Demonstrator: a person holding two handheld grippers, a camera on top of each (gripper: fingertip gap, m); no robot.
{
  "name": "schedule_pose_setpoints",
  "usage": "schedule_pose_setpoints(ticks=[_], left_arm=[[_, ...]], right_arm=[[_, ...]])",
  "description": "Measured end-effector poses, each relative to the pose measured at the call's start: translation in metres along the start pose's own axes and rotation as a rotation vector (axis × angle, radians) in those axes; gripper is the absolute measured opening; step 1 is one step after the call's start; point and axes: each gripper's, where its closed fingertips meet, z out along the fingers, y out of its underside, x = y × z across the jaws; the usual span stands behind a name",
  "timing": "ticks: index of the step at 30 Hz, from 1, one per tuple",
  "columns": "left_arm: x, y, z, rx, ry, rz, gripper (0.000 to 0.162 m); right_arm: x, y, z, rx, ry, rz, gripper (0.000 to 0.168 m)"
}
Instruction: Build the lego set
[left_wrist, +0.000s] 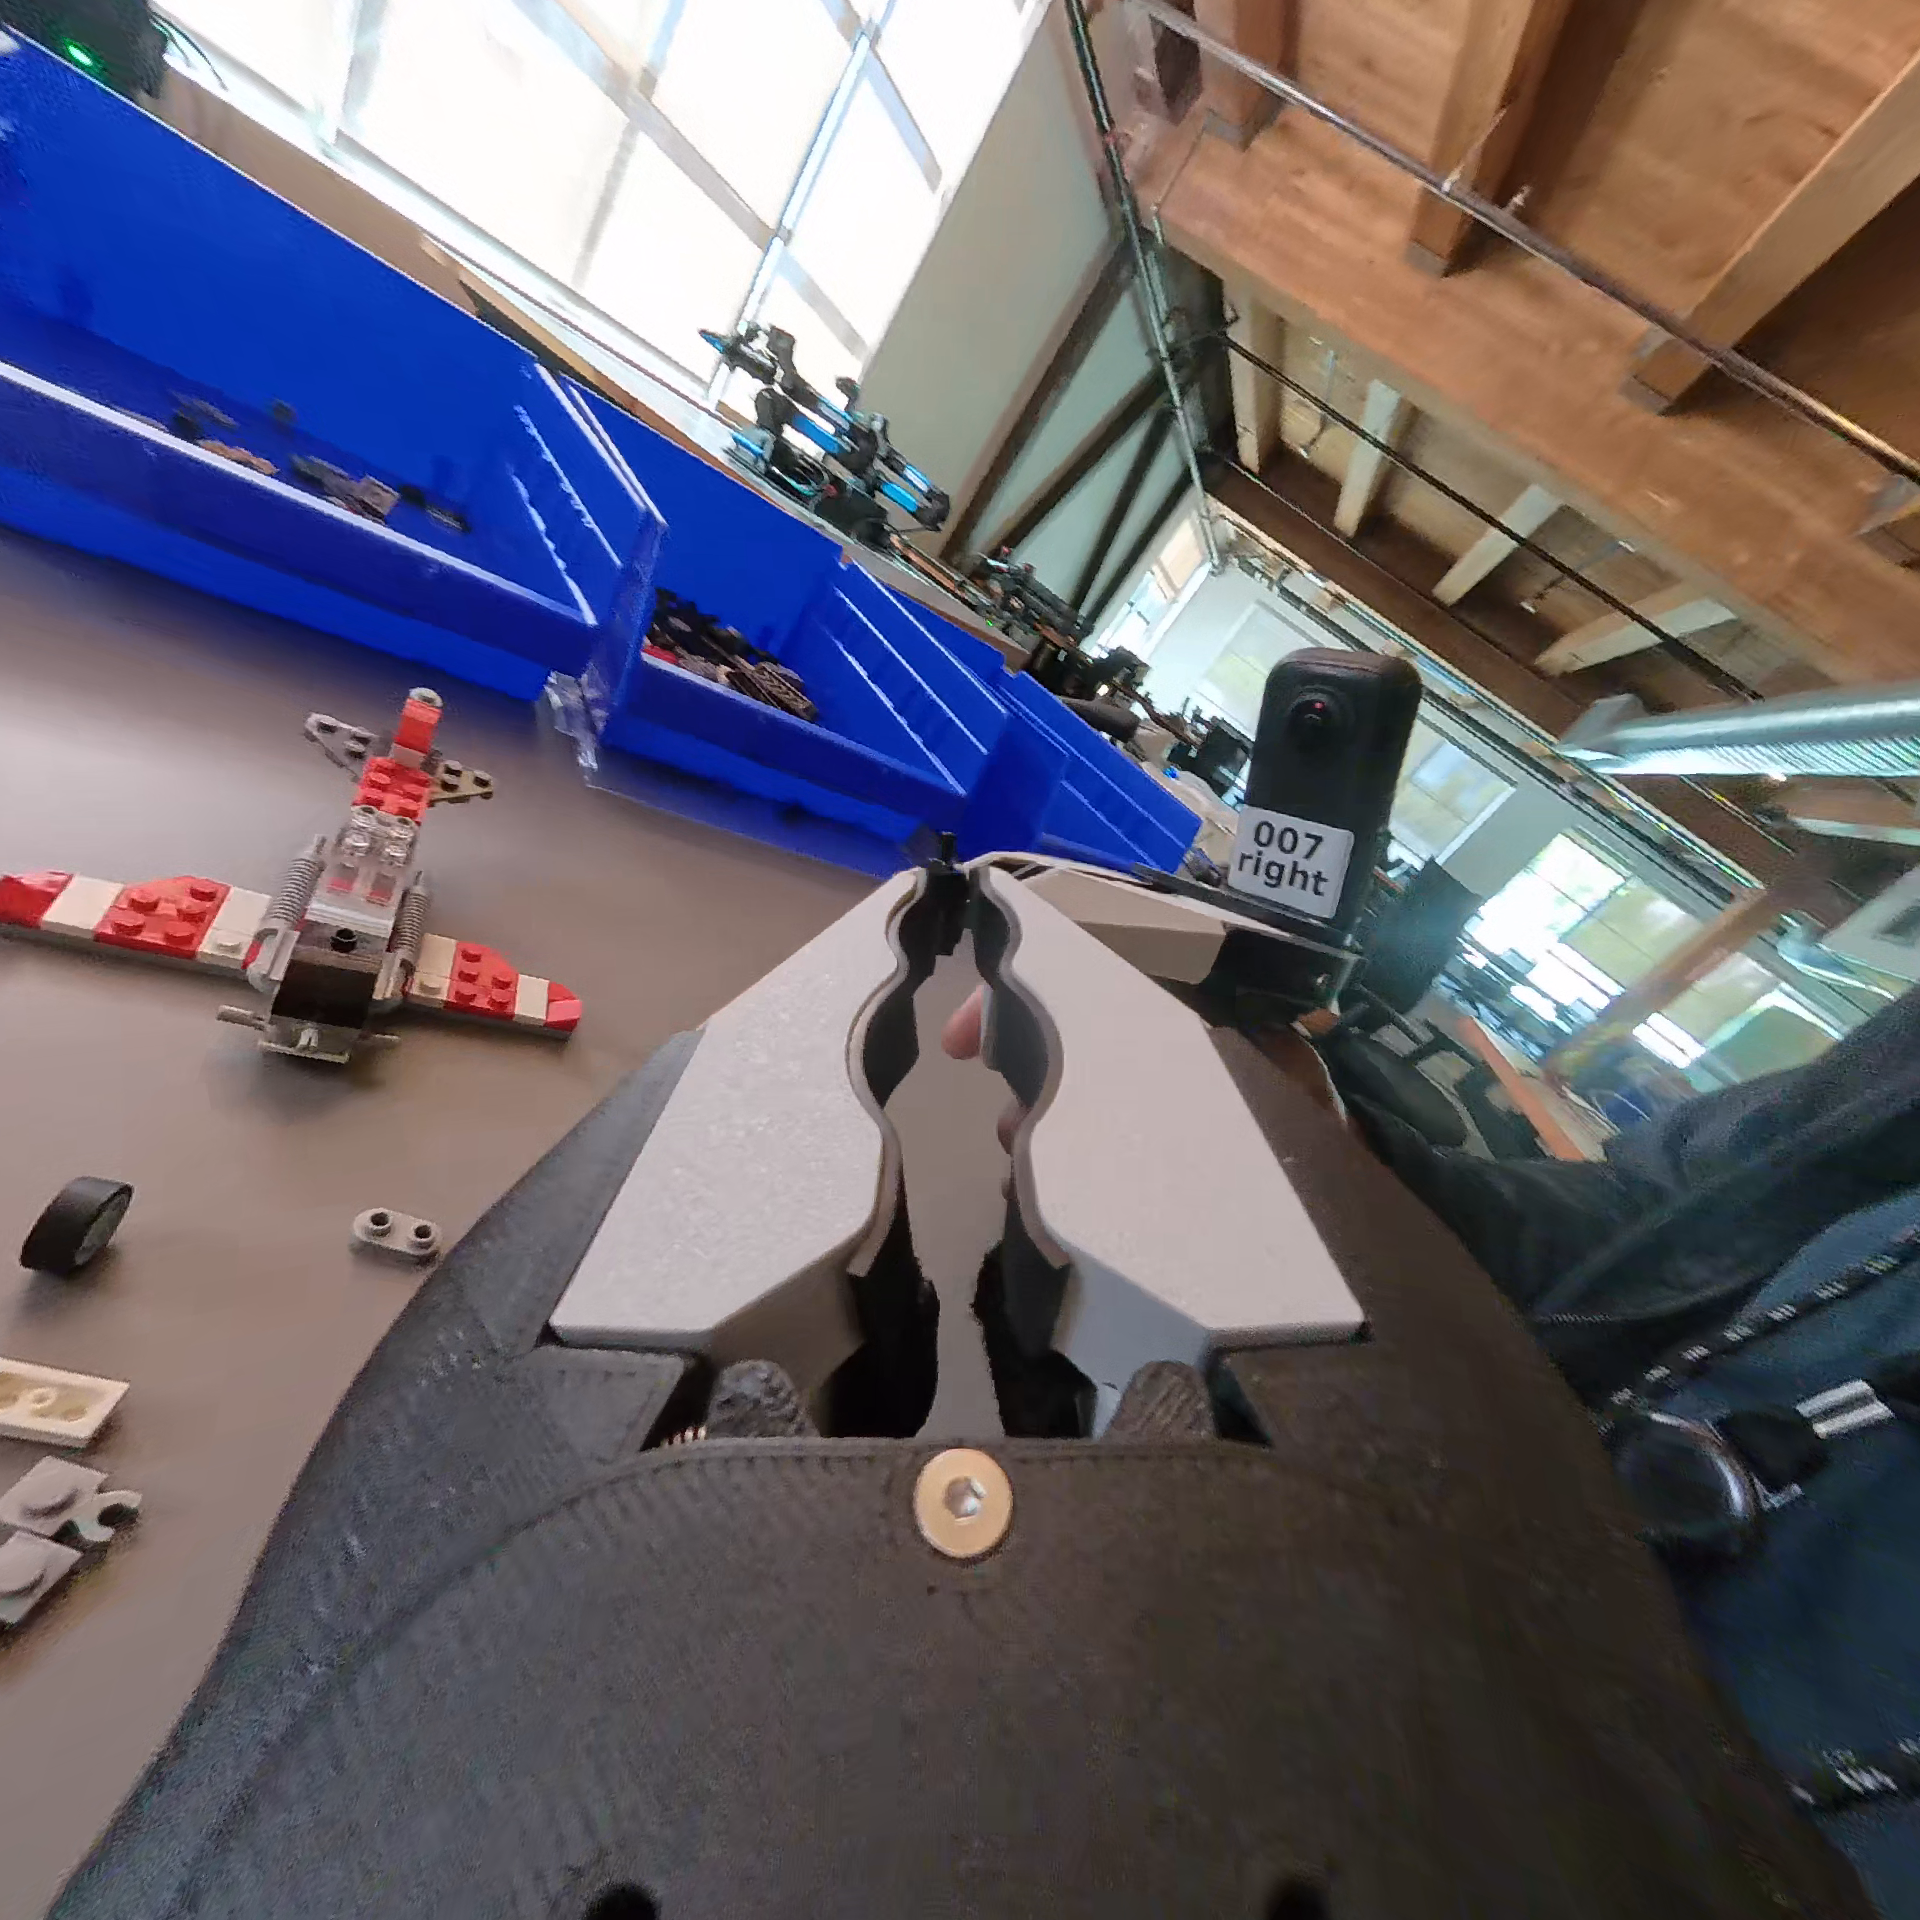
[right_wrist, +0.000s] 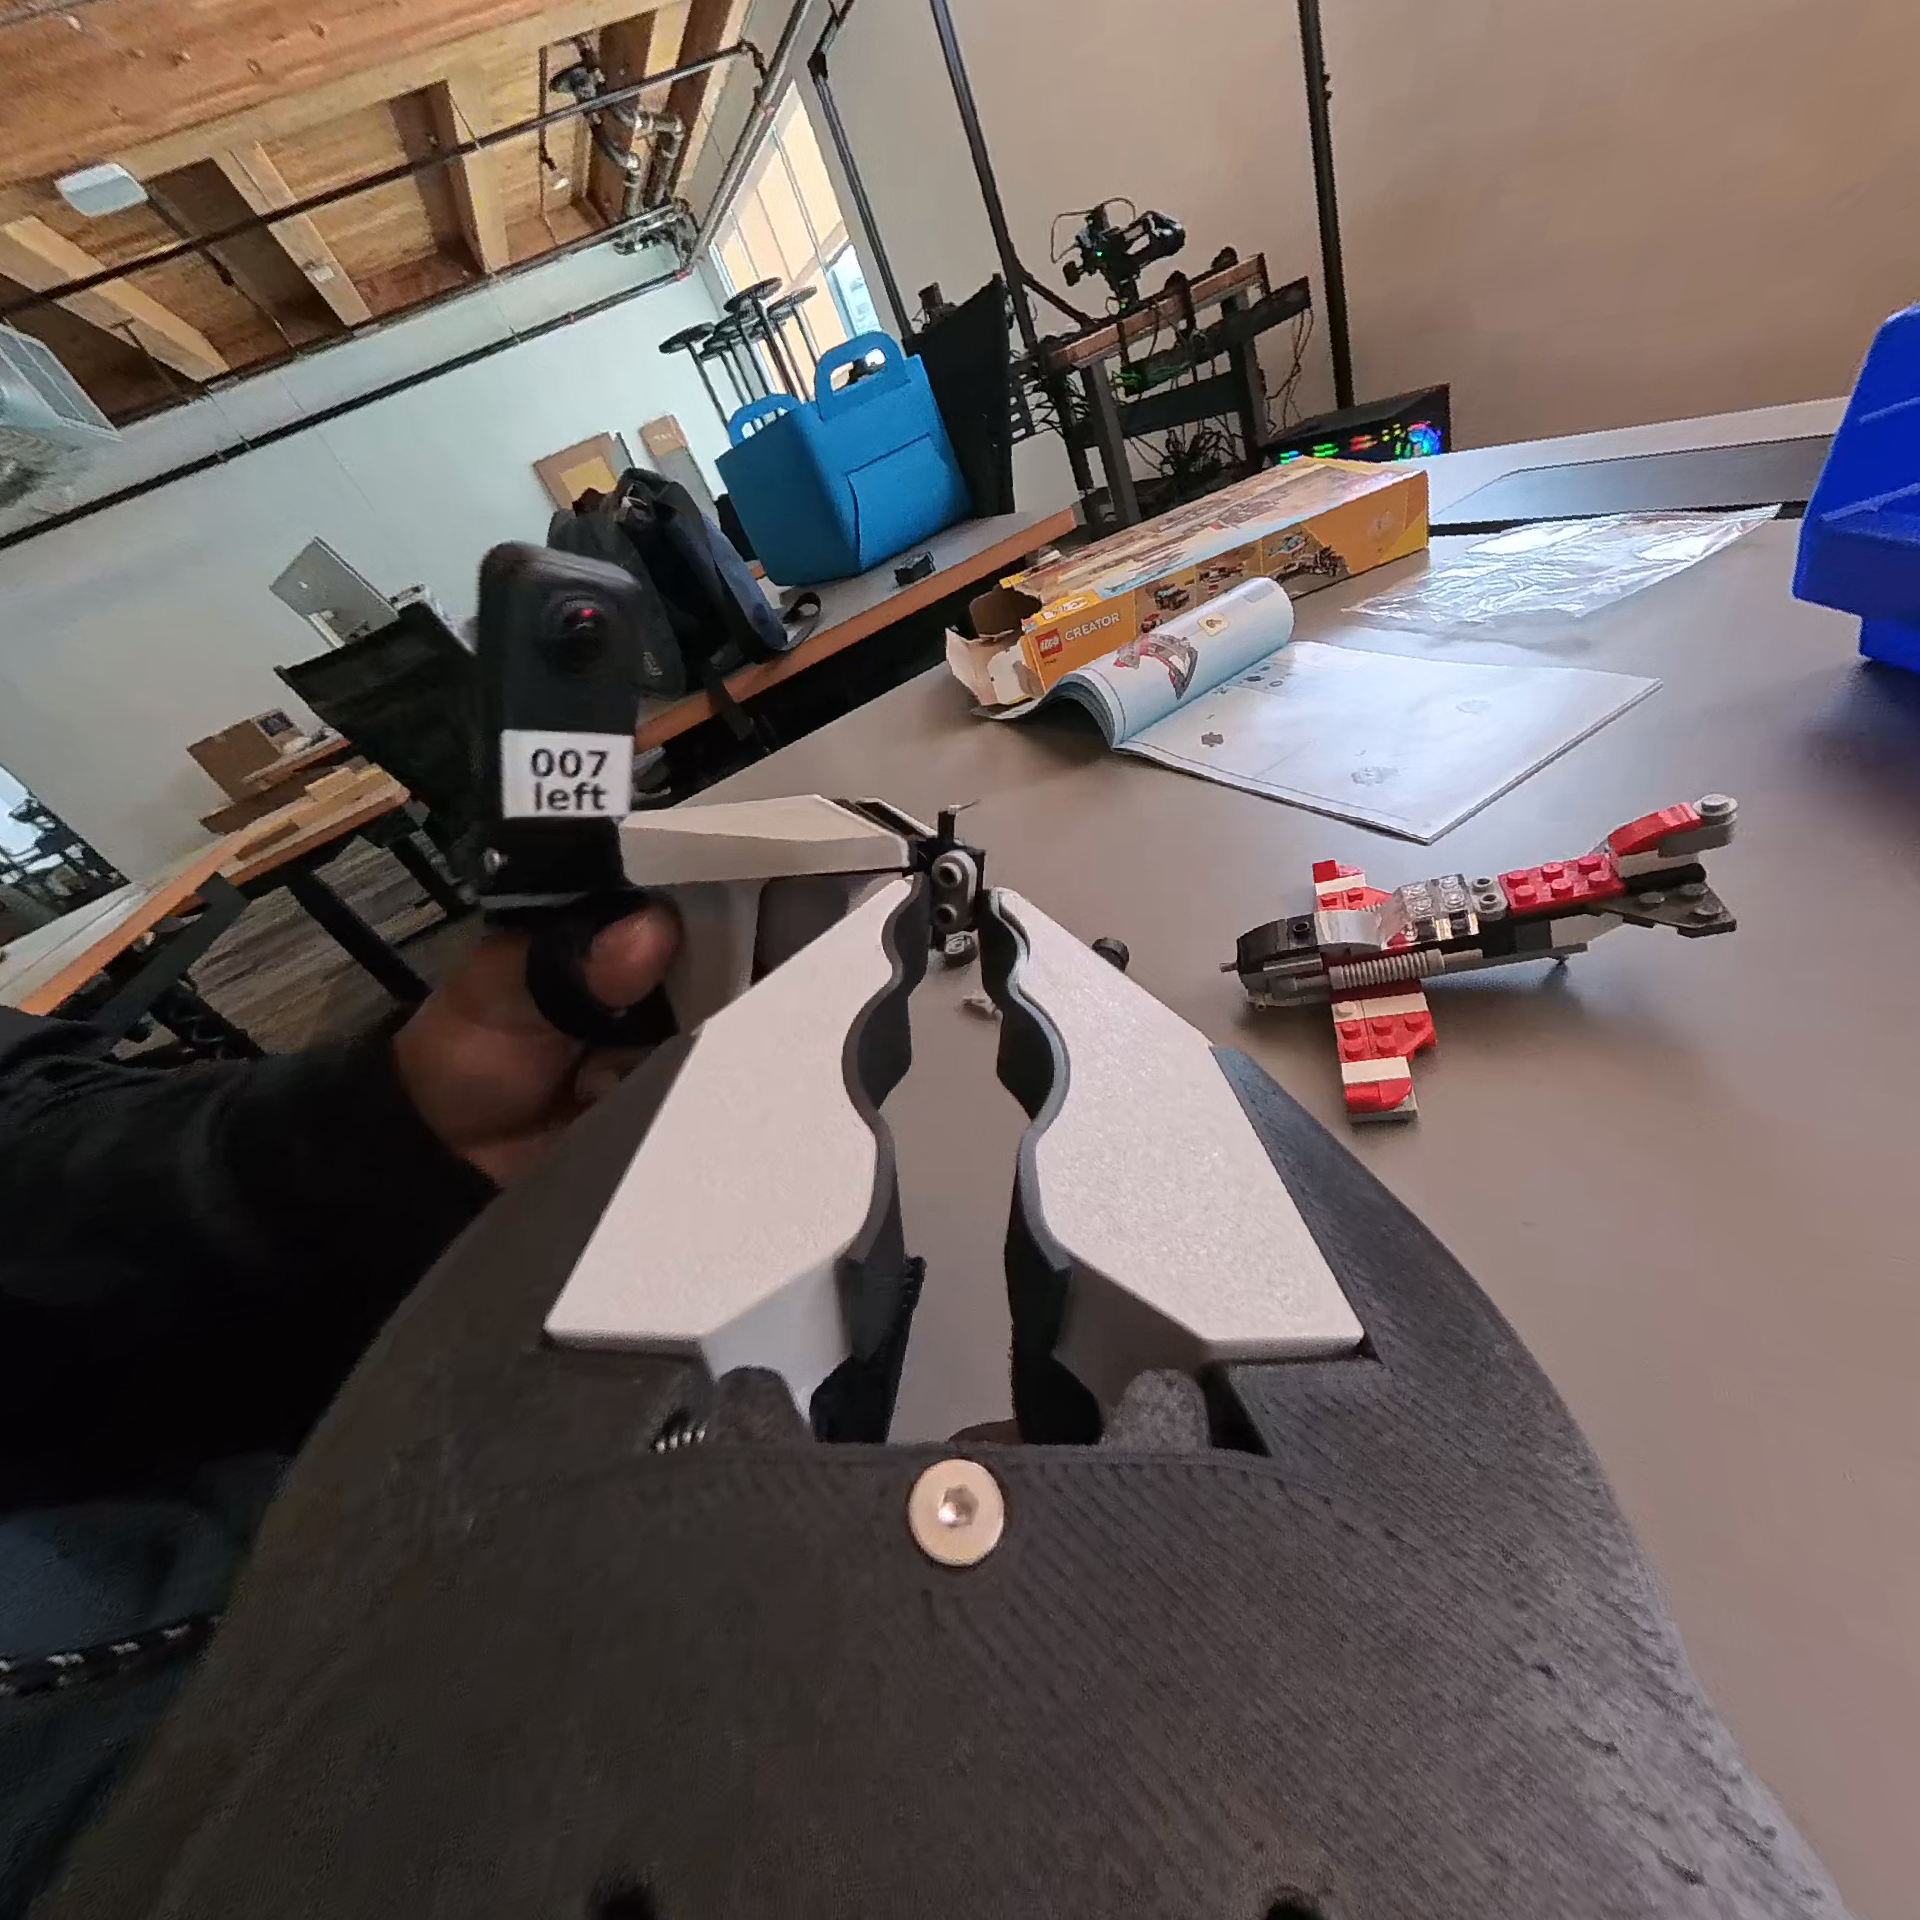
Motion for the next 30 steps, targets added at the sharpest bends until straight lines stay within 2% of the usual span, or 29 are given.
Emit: schedule_pose_setpoints(ticks=[3, 9, 17, 25, 30], left_arm=[[0.002, 0.001, -0.002, -0.049, 0.023, 0.038, 0.006], [-0.003, 0.009, -0.002, -0.117, -0.036, 0.106, 0.005], [-0.017, 0.018, 0.0, -0.124, -0.259, 0.228, 0.004], [-0.008, 0.013, 0.0, -0.111, -0.154, 0.2, 0.004], [-0.006, 0.009, -0.001, -0.075, -0.107, 0.108, 0.003]], right_arm=[[-0.003, 0.001, 0.0, -0.027, -0.038, -0.016, 0.008], [0.0, 0.008, -0.001, -0.096, -0.036, -0.102, 0.008], [0.013, 0.017, 0.002, -0.155, 0.156, -0.312, 0.006], [0.007, 0.008, -0.001, -0.114, 0.116, -0.296, 0.006], [0.005, 0.003, -0.001, -0.096, 0.118, -0.284, 0.006]])
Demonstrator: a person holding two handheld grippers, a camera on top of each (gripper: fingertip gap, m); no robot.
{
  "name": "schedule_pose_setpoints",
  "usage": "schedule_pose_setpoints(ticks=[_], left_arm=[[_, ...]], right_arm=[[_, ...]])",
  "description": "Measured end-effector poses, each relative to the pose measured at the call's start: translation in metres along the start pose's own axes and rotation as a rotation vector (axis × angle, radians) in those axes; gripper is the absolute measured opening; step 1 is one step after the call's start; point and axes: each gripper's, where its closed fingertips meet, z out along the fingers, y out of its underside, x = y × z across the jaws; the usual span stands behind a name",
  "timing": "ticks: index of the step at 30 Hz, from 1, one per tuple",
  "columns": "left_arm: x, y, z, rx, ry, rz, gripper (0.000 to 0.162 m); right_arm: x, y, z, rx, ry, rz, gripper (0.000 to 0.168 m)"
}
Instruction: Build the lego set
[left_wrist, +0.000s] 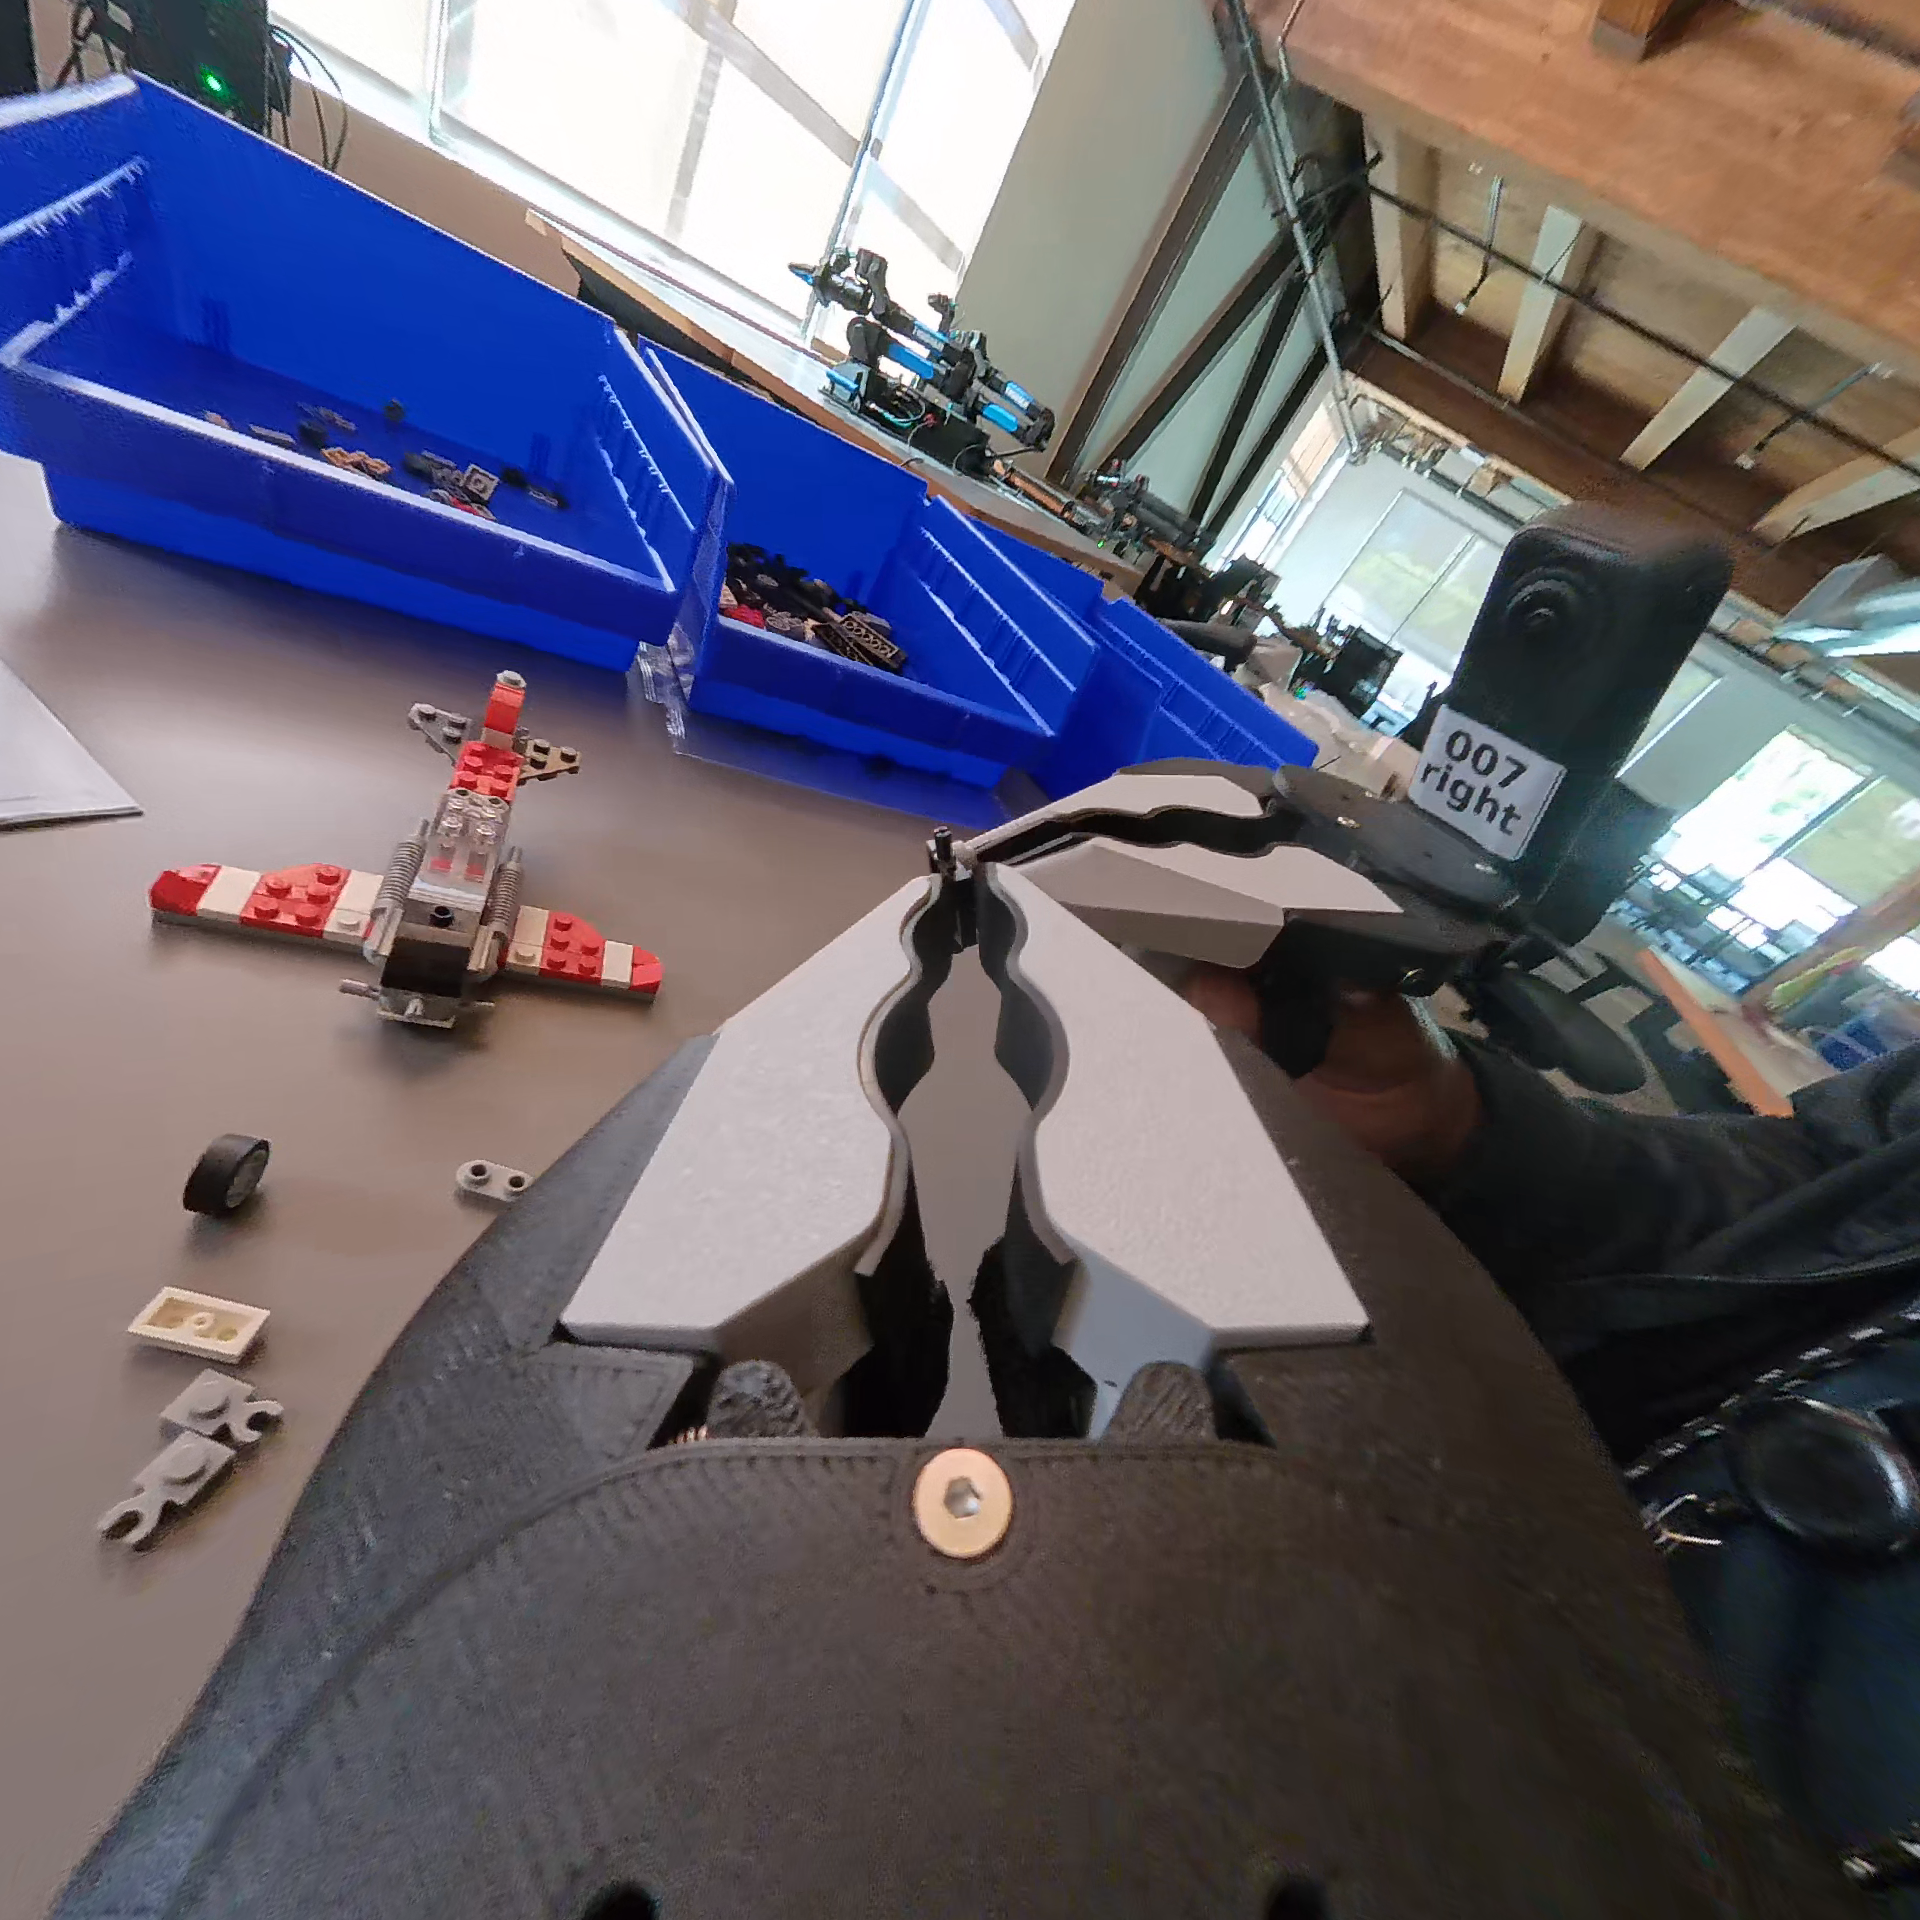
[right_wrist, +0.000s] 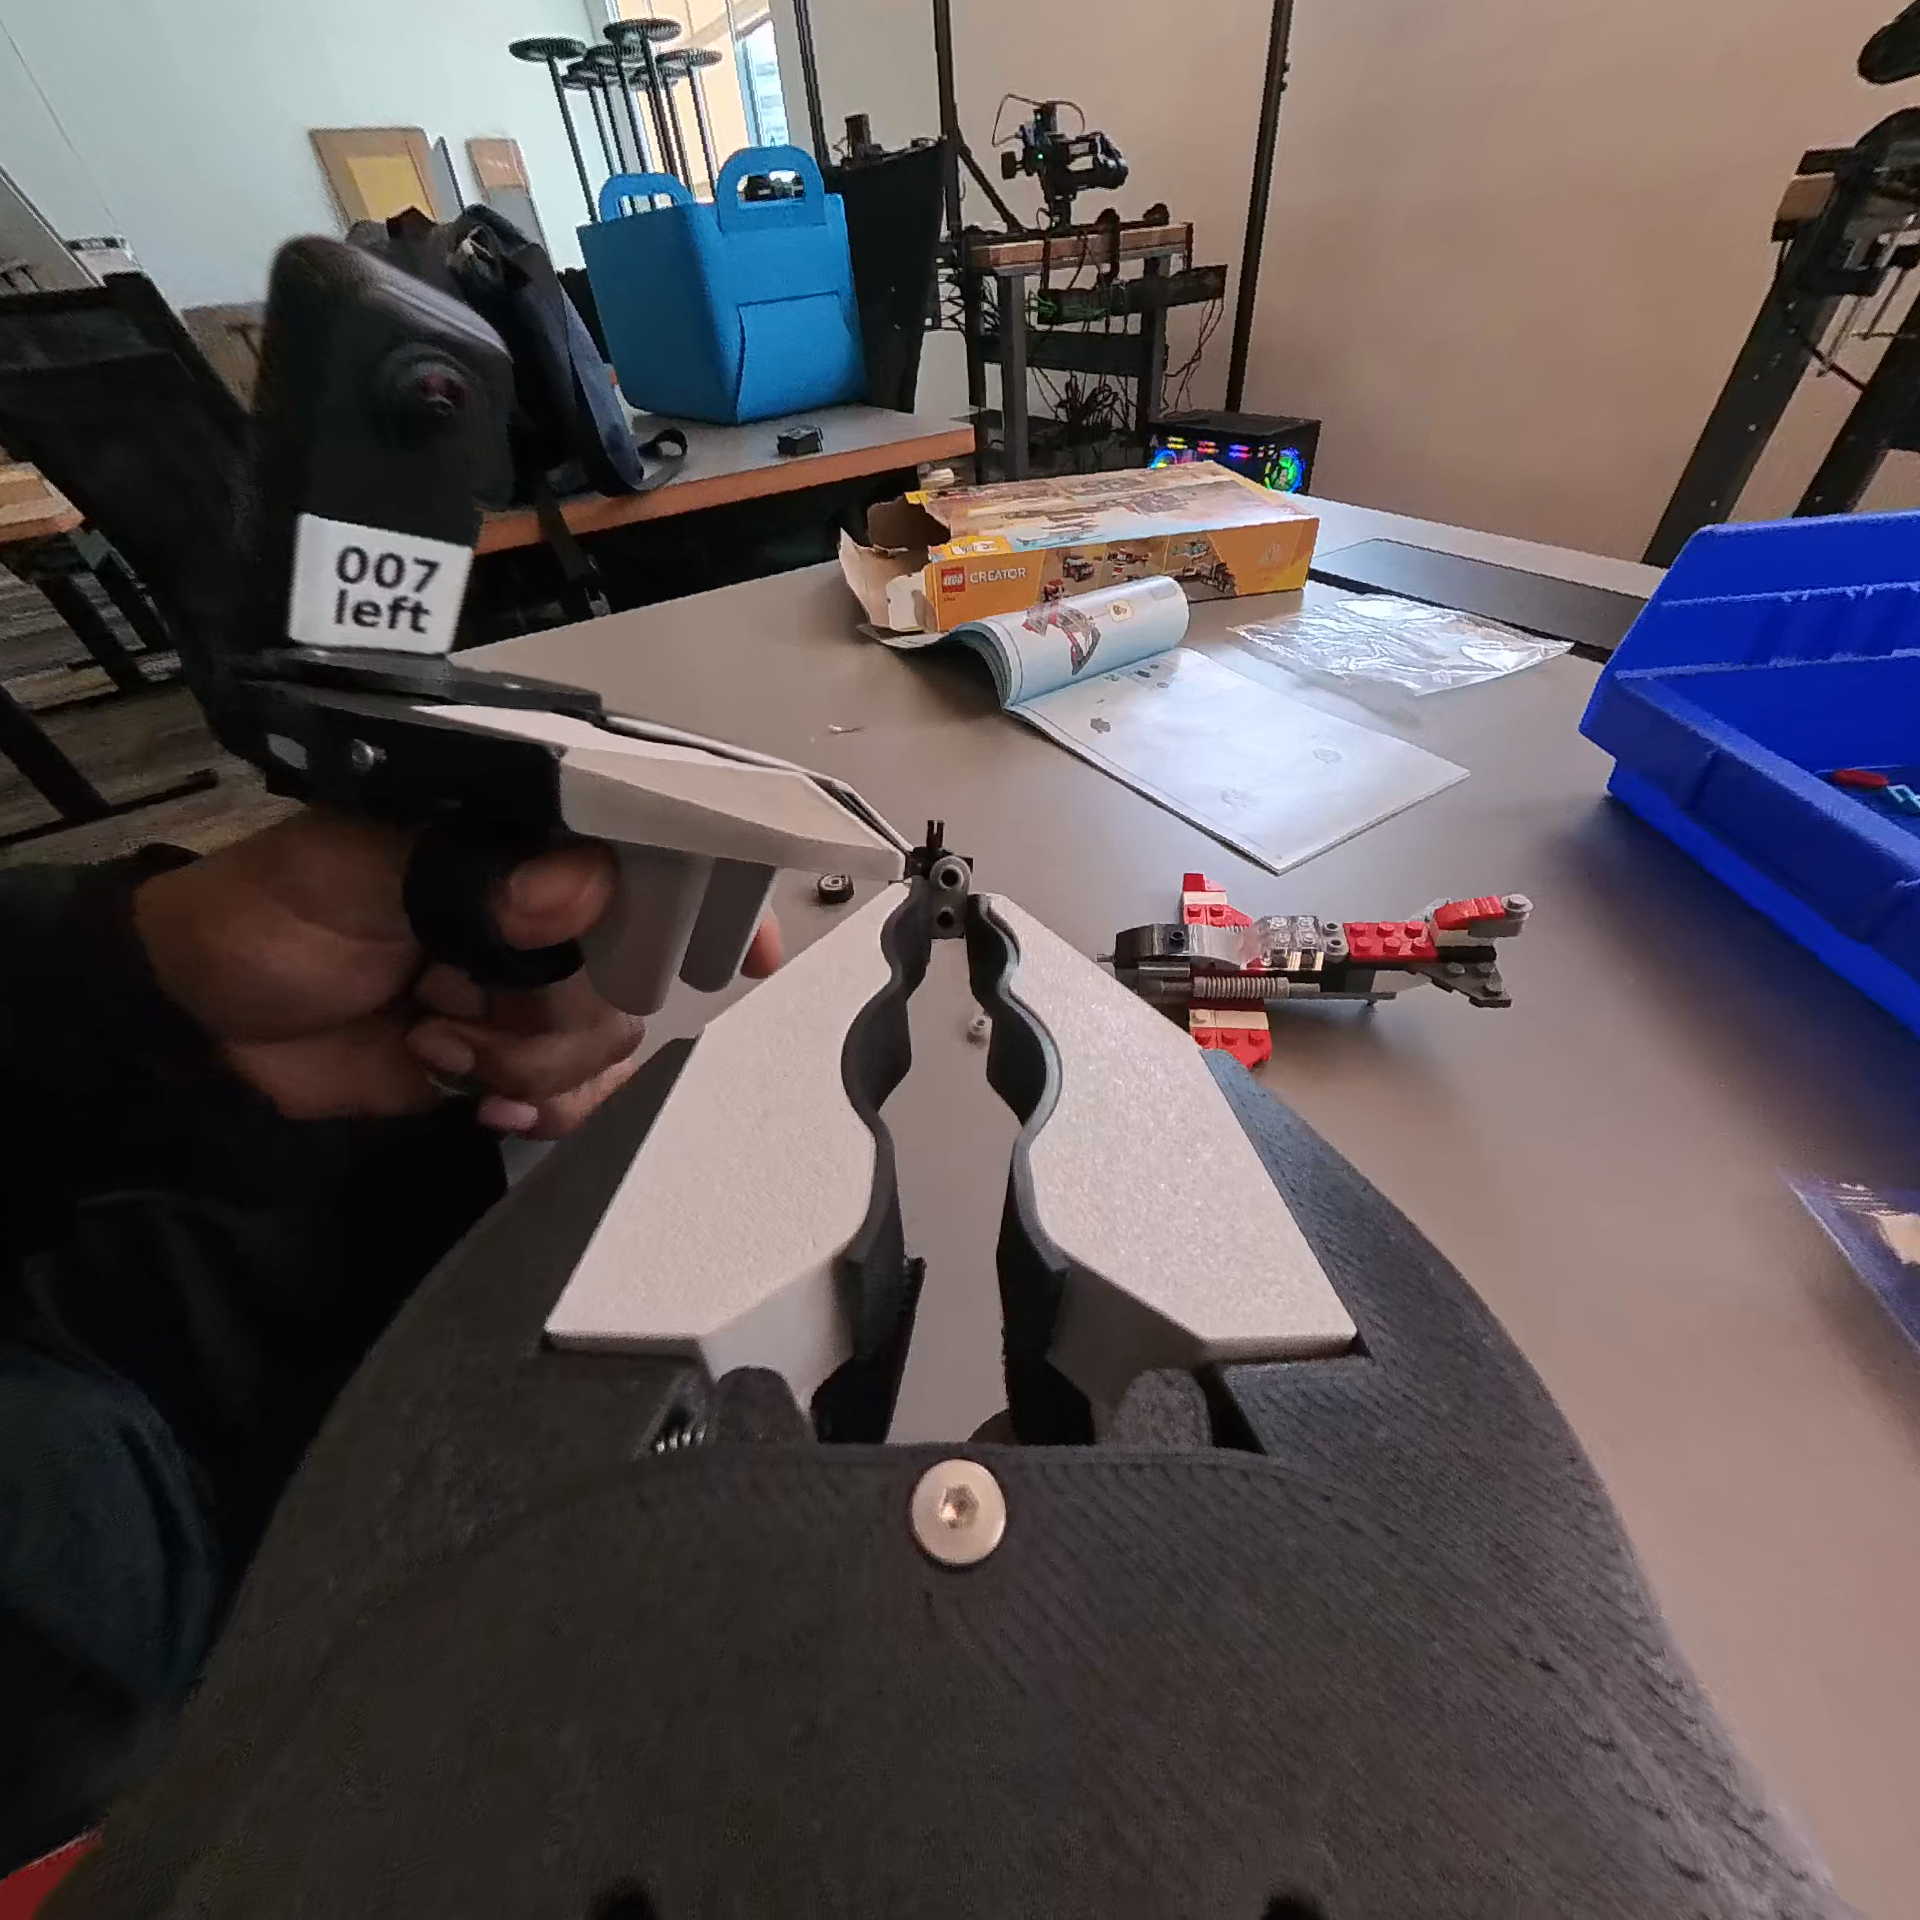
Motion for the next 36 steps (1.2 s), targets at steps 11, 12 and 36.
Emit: schedule_pose_setpoints(ticks=[11, 12, 36], left_arm=[[-0.026, -0.005, -0.009, 0.084, -0.03, -0.221, 0.003], [-0.029, -0.007, -0.01, 0.093, -0.027, -0.243, 0.003], [0.008, 0.006, -0.001, -0.086, 0.042, 0.196, 0.003]], right_arm=[[0.026, -0.01, -0.012, 0.076, 0.014, 0.197, 0.0], [0.026, -0.007, -0.011, 0.06, -0.007, 0.21, 0.0], [-0.006, 0.002, -0.004, 0.004, -0.145, 0.062, 0.008]])
